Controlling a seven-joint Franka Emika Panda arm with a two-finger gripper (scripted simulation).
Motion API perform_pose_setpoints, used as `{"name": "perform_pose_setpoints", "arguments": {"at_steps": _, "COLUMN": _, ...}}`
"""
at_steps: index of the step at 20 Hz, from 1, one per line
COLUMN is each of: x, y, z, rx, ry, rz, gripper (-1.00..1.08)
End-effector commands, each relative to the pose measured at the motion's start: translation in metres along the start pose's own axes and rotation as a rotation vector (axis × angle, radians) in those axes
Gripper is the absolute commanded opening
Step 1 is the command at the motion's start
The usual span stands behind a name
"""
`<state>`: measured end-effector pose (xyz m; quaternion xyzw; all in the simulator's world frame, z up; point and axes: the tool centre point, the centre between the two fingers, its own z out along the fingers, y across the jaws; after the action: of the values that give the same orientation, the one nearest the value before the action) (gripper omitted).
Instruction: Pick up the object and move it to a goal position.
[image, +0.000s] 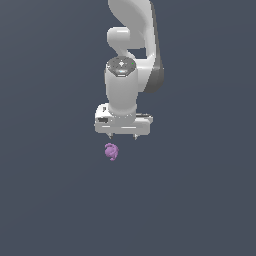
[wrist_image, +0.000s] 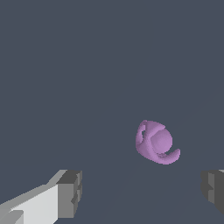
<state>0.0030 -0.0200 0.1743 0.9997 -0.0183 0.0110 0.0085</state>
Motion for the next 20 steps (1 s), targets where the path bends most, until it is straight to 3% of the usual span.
{"name": "perform_pose_setpoints", "arguments": {"at_steps": 1, "x": 0.000, "y": 0.004, "z": 0.005, "rx": 0.002, "ry": -0.003, "rz": 0.018, "gripper": 1.00}}
{"name": "perform_pose_setpoints", "arguments": {"at_steps": 13, "x": -0.004, "y": 0.054, "z": 0.073, "rx": 0.014, "ry": -0.022, "rz": 0.259, "gripper": 1.00}}
{"name": "perform_pose_setpoints", "arguments": {"at_steps": 20, "x": -0.006, "y": 0.063, "z": 0.084, "rx": 0.013, "ry": -0.026, "rz": 0.296, "gripper": 1.00}}
